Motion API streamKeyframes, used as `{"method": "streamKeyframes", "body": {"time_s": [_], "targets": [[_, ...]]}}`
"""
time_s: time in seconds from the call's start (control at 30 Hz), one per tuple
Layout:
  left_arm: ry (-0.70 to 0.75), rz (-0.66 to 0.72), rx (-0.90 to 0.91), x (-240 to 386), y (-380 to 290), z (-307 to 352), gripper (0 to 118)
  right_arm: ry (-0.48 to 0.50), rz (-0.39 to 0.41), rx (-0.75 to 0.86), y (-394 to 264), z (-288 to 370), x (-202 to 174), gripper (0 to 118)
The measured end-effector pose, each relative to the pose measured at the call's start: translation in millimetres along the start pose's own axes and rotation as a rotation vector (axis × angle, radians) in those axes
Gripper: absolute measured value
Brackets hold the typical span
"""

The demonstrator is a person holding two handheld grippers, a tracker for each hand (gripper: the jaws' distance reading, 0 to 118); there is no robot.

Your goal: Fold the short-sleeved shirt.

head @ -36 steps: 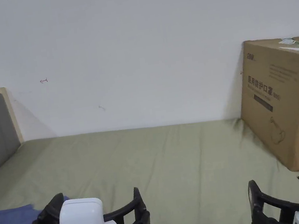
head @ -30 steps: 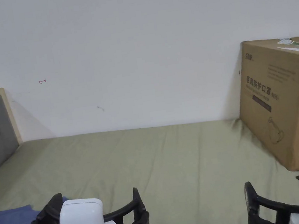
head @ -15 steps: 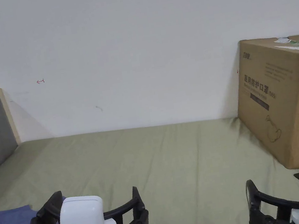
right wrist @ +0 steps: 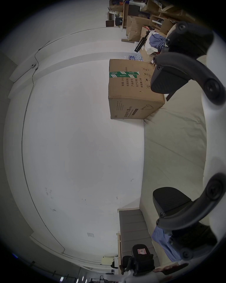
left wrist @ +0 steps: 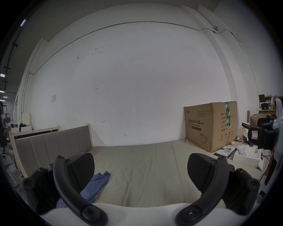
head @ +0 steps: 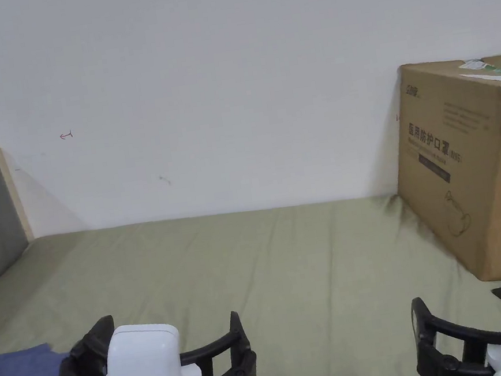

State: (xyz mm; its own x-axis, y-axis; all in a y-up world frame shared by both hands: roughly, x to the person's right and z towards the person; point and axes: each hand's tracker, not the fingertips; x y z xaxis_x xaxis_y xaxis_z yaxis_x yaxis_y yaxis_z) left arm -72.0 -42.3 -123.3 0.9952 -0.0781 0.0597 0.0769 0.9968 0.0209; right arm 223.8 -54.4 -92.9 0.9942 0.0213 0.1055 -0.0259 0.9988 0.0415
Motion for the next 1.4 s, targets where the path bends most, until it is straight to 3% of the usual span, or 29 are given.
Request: {"method": "streamKeyframes", "body": {"time_s": [0.5,0.6,0.63,0.67,0.7,0.73,0.77,0.83,0.87,0.9,0.93,1.03,1.1,1.13,1.2,1.23,1.3,1.33,1.37,1.4], "targets": [[0.002,0.014,-0.021,-1.6,-3.5,-4.6,118,0.010,0.009,-0.018,-1.8,-4.3,-2.5,118],[0.006,0.021,-0.025,-1.6,-2.4,-5.1,118,0.003,-0.025,-0.013,-2.4,-5.2,-0.6,118],[0.016,0.004,-0.022,0.4,0.5,-5.1,118,-0.001,-0.079,-0.007,-3.3,-5.5,2.5,118],[0.089,-0.098,-0.002,6.8,3.6,-5.3,118,-0.001,-0.192,-0.011,-5.3,-6.9,9.3,118],[0.160,-0.245,0.020,15.7,5.5,-6.3,118,0.008,-0.372,-0.041,-9.0,-10.0,18.5,118],[0.229,-0.488,0.065,29.0,3.2,-10.0,118,-0.005,-0.634,-0.105,-16.2,-15.3,31.9,118],[0.288,-0.756,0.099,41.4,-3.5,-15.2,118,-0.064,-0.956,-0.234,-31.1,-23.3,46.9,118],[0.295,-1.253,0.174,56.8,-26.6,-21.3,118,-0.142,-1.469,-0.445,-70.7,-33.4,69.3,118],[0.269,-1.418,0.212,58.3,-38.3,-22.8,118,-0.168,-1.693,-0.482,-93.2,-32.4,74.8,118],[0.240,-1.496,0.215,59.0,-44.4,-23.3,118,-0.198,-1.790,-0.490,-107.5,-29.9,75.2,118],[0.195,-1.505,0.188,60.4,-46.3,-23.5,118,-0.231,-1.830,-0.504,-116.1,-28.4,76.4,118],[0.089,-1.281,0.036,62.8,-40.1,-26.9,118,-0.164,-1.534,-0.410,-105.7,-26.8,80.3,118],[0.088,-1.182,-0.013,57.9,-31.6,-29.9,118,-0.133,-1.389,-0.351,-87.7,-29.3,85.2,118],[0.093,-1.091,-0.012,55.6,-26.4,-30.7,118,-0.105,-1.311,-0.310,-74.3,-29.7,81.5,118],[0.063,-0.783,-0.051,46.0,-9.7,-31.6,118,-0.057,-1.102,-0.220,-50.2,-29.2,79.2,118],[0.041,-0.568,-0.087,34.5,0.0,-32.9,118,-0.038,-0.940,-0.171,-37.4,-27.4,74.1,118],[0.033,-0.052,-0.108,9.0,7.1,-32.2,118,-0.026,-0.522,-0.068,-15.1,-20.7,51.4,118],[0.006,0.192,-0.107,-5.6,2.3,-29.6,118,-0.036,-0.268,0.002,-10.9,-15.3,35.5,118],[0.001,0.356,-0.081,-16.8,-4.5,-28.1,118,-0.050,-0.030,0.075,-13.3,-10.2,19.2,118],[0.019,0.423,-0.043,-21.9,-13.0,-24.7,118,-0.053,0.122,0.127,-18.4,-6.3,8.0,118]]}}
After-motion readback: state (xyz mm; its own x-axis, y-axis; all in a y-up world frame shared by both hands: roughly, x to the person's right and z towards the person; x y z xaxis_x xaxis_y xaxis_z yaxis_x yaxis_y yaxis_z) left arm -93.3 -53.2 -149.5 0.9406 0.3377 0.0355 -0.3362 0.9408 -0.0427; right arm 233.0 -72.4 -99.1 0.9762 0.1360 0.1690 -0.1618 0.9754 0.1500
